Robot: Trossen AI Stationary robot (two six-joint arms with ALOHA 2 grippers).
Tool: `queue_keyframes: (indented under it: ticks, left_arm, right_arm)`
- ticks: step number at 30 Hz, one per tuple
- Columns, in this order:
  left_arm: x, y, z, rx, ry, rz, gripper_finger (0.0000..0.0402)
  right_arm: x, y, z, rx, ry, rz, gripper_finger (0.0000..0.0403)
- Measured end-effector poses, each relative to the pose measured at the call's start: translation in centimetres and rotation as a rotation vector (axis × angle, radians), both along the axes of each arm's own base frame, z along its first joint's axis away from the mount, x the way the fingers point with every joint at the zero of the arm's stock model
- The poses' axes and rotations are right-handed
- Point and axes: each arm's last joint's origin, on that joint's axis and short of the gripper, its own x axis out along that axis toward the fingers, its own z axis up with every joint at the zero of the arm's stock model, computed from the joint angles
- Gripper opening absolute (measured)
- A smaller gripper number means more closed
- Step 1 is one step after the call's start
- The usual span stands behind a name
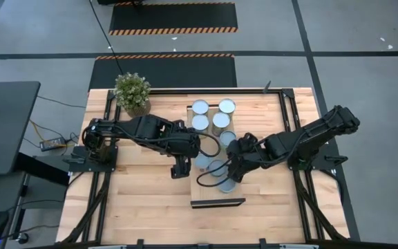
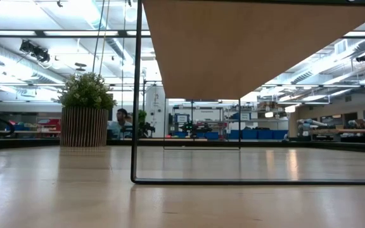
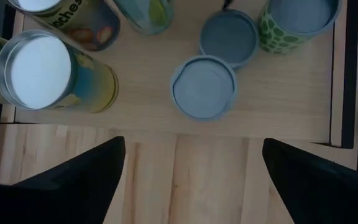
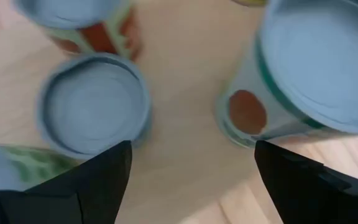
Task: Pick and place cans onto a shelf
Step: Adjust the cans on the shelf
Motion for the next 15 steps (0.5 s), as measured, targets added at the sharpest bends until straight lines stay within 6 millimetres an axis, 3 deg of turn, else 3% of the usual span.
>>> queue_keyframes:
  ticks: [6, 10, 15]
  left_arm:
    - [0.0, -0.2, 0.0, -0.054, 0.011, -0.024, 0.0387]
    - [0.0, -0.6, -0.2, -0.115, 0.023, -0.029, 0.0387]
    - [0.4, -1.8, -2.4, -0.052, 0.092, -0.014, 0.0387]
  right_arm:
    - [0.6, 0.6, 0.2, 0.069, -0.023, 0.128, 0.0347]
    - [0.1, 0.5, 0.1, 0.097, 0.009, 0.083, 0.0347]
    - [-0.4, 1.2, 0.0, 0.107, 0.024, 0.067, 0.0347]
